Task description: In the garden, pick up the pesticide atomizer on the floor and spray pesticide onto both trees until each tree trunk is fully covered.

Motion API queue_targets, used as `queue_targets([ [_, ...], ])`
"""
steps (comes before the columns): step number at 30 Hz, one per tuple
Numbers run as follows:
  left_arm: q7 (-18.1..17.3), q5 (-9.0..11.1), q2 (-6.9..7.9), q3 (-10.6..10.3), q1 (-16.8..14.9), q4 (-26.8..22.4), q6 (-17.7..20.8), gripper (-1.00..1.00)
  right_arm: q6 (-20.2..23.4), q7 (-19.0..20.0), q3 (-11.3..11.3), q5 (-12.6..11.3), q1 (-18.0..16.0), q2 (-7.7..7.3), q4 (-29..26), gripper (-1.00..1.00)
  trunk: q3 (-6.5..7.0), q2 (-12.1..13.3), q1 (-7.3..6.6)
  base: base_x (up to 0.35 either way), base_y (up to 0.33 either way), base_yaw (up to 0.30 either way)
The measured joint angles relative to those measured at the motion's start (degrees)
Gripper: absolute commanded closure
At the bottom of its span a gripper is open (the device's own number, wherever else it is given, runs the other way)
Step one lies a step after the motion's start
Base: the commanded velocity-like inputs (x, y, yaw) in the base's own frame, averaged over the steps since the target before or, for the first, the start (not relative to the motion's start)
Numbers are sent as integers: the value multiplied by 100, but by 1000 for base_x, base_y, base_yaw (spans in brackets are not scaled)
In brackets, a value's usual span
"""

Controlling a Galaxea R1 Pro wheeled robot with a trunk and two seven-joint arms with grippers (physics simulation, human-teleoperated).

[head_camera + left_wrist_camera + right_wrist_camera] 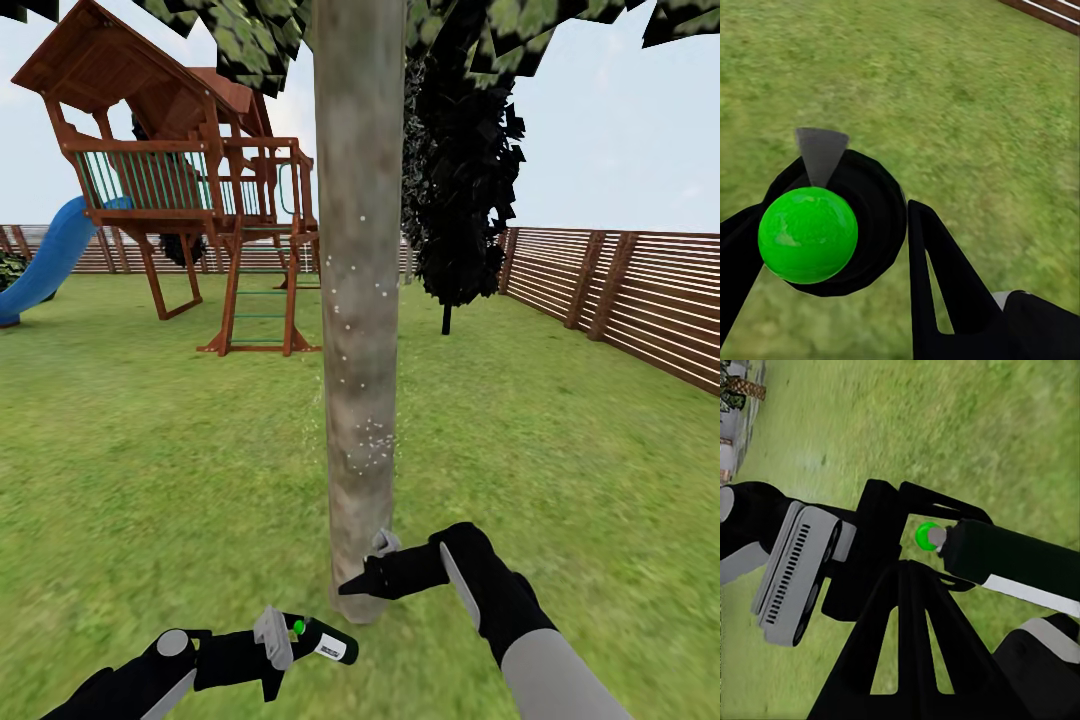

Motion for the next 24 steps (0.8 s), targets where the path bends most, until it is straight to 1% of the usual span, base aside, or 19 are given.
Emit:
queue_targets([
  [8, 8, -7, -15, -1, 0, -16, 2, 100, 0, -5, 2, -7, 9, 62, 113, 100, 0, 0, 0, 0, 0, 0],
  [13, 9, -9, -18, -2, 0, -34, 4, 100, 0, -160, 3, -12, 9, 128, 222, 100, 0, 0, 0, 0, 0, 0],
  [21, 15, -9, -18, -3, 0, -36, 6, 100, -4, -202, 6, -16, 9, 177, 338, 100, 0, 0, 0, 0, 0, 0],
  [24, 17, -10, -18, -59, 0, -43, 7, 100, -171, -204, -3, -16, 9, 184, 342, 100, 0, 0, 0, 0, 0, 0],
])
